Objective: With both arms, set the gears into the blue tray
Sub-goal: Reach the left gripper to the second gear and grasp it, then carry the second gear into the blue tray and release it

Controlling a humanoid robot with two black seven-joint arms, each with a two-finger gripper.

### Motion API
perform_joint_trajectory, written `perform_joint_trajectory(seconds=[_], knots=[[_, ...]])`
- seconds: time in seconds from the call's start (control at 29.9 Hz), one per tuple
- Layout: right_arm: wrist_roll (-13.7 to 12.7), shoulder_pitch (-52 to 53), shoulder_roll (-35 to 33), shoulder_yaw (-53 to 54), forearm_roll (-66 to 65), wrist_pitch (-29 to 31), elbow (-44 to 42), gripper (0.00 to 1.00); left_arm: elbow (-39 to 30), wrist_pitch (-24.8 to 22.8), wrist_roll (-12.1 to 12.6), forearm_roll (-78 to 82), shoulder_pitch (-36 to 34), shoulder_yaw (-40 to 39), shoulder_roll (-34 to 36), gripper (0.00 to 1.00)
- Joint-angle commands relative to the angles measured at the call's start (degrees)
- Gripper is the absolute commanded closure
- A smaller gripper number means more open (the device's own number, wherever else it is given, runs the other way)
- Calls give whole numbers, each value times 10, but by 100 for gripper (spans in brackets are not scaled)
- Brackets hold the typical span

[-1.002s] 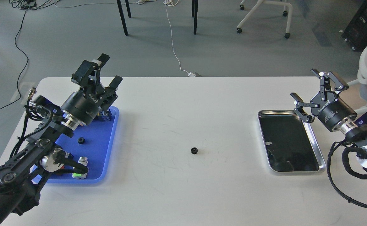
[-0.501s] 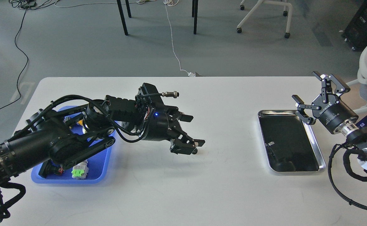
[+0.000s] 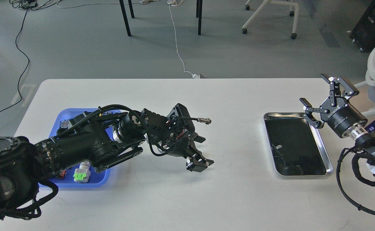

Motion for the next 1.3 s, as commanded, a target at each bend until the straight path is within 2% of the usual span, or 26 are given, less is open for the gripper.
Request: perform_joint_trajectory(seconds=[0.0, 0.27, 0.47, 0.87, 0.94, 1.04, 1.2, 1.27], knots=[[0, 0, -1, 0, 0, 0, 1, 4, 16, 1, 0, 0, 1, 7, -2, 26], [0, 0, 0, 0, 0, 0, 0, 4, 47, 4, 0, 0, 5, 8, -9, 31], [0, 0, 0, 0, 0, 0, 0, 4, 47, 5, 0, 0, 6, 8, -9, 46], [0, 0, 0, 0, 0, 0, 0, 4, 44, 11, 0, 0, 5, 25, -13, 46], [0, 0, 0, 0, 0, 0, 0, 4, 44, 10, 0, 0, 5, 25, -12, 51], [0, 0, 0, 0, 0, 0, 0, 4, 44, 11, 0, 0, 5, 25, -13, 65], [0, 0, 0, 0, 0, 0, 0, 4, 47, 11, 0, 0, 4, 25, -12, 83], [0, 0, 0, 0, 0, 0, 0, 4, 47, 11, 0, 0, 3, 25, -12, 85]])
